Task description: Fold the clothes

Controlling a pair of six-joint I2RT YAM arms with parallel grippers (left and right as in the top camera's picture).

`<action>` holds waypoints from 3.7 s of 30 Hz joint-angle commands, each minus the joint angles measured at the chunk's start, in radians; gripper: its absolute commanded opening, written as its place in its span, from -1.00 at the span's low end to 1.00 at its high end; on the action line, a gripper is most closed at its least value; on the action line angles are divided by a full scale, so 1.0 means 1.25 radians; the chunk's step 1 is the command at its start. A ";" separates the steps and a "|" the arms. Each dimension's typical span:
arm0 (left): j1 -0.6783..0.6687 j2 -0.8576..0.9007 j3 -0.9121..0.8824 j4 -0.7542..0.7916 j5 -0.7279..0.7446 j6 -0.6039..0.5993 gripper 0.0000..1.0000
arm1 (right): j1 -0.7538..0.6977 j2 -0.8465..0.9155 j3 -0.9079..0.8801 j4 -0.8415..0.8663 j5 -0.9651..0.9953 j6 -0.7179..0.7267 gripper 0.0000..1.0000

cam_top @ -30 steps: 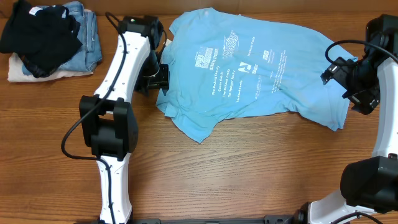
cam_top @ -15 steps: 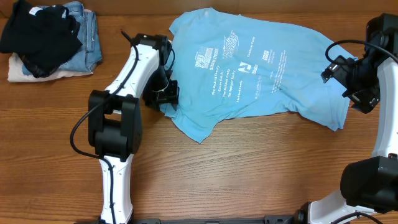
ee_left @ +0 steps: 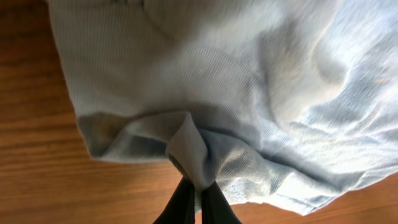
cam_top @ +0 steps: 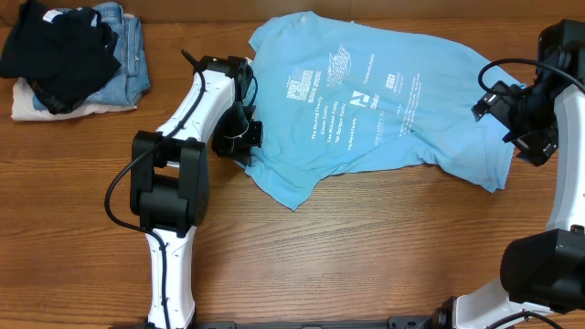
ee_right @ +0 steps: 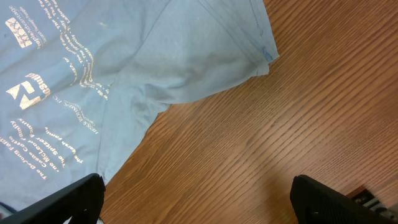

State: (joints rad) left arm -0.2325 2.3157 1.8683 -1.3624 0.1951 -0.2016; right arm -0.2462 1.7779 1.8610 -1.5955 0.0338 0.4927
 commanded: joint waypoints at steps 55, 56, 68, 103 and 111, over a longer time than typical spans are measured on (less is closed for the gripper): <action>0.132 -0.346 -0.017 -0.172 -0.142 -0.045 -0.80 | 0.004 0.041 -0.416 0.684 -0.064 -0.192 1.00; 0.132 -0.346 -0.017 -0.172 -0.142 -0.045 -0.80 | 0.004 0.049 -0.416 0.692 -0.064 -0.192 1.00; 0.132 -0.346 -0.017 -0.172 -0.142 -0.045 -0.76 | 0.003 0.139 -0.416 0.745 -0.056 -0.229 0.79; 0.132 -0.346 -0.017 -0.157 -0.142 -0.045 -0.55 | 0.002 0.187 -0.416 0.719 -0.015 -0.267 -0.55; 0.132 -0.346 -0.017 -0.154 -0.142 -0.045 -0.53 | 0.002 0.187 -0.415 0.710 0.028 -0.197 -0.92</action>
State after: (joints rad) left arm -0.0654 1.8870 1.8519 -1.5585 0.0250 -0.2657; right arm -0.2462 2.0079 1.3396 -0.7048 0.0395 0.1955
